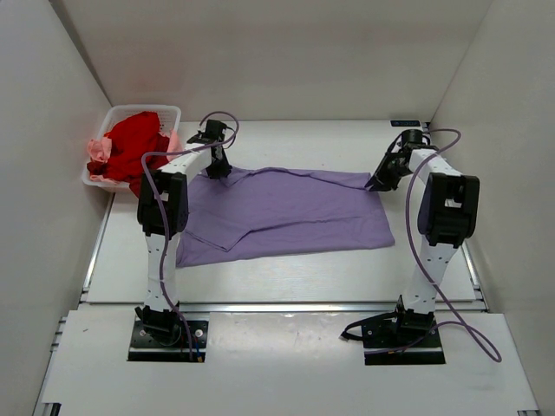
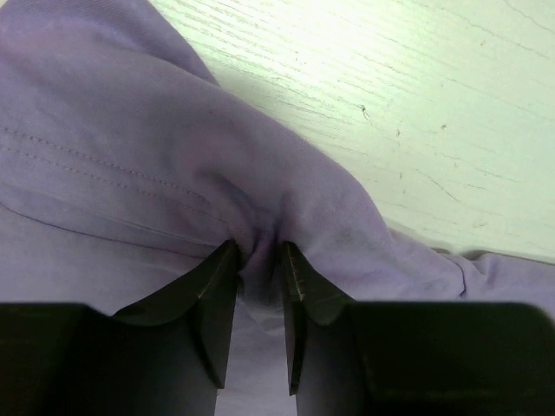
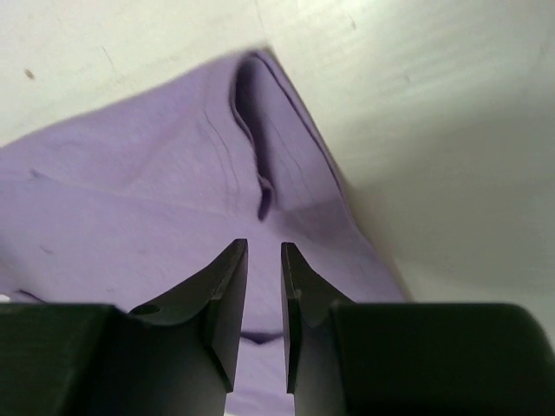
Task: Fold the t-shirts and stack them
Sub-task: Grap the side of the flattened tshirt furthest away from the robot with both arms, then fold the other side of the tshirt into a rectangle
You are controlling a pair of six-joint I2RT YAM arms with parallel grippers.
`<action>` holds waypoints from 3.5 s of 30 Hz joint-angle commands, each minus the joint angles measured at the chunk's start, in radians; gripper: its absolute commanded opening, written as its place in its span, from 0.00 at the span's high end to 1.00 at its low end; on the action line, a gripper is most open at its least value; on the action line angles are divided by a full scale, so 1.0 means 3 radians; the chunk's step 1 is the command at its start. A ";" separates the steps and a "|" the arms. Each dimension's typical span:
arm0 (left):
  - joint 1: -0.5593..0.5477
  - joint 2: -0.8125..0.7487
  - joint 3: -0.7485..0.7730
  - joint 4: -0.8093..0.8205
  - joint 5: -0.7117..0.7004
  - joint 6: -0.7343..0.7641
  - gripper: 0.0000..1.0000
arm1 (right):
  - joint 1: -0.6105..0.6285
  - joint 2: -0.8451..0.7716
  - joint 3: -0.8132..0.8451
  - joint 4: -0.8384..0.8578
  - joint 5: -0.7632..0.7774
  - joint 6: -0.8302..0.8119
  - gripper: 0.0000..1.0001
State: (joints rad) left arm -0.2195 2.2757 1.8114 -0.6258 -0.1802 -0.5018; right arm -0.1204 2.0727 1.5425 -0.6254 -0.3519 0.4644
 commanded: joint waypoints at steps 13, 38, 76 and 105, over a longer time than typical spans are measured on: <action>-0.0010 -0.0279 0.0180 -0.0016 0.0130 0.0011 1.00 | 0.0089 0.0408 0.0560 0.0050 0.0109 0.0139 0.72; 0.0047 -0.0472 0.0502 -0.0460 0.0233 0.0210 1.00 | 0.0079 0.0454 0.1030 -0.0497 -0.0038 -0.0106 1.00; -0.0081 -0.2396 -0.2126 -0.0215 0.0391 0.0210 1.00 | -0.0294 -0.0354 -0.0111 -0.0636 -0.0361 -0.0576 1.00; -0.0204 -0.2304 -0.2500 -0.0102 0.0478 0.0257 0.72 | -0.0356 -0.0021 -0.0095 -0.0717 0.0038 -0.0704 0.96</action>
State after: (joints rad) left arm -0.2832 1.6100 1.0512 -0.6567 -0.0422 -0.4347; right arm -0.2298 2.0773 1.5204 -0.8440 -0.4023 0.2611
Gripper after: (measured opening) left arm 0.257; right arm 0.033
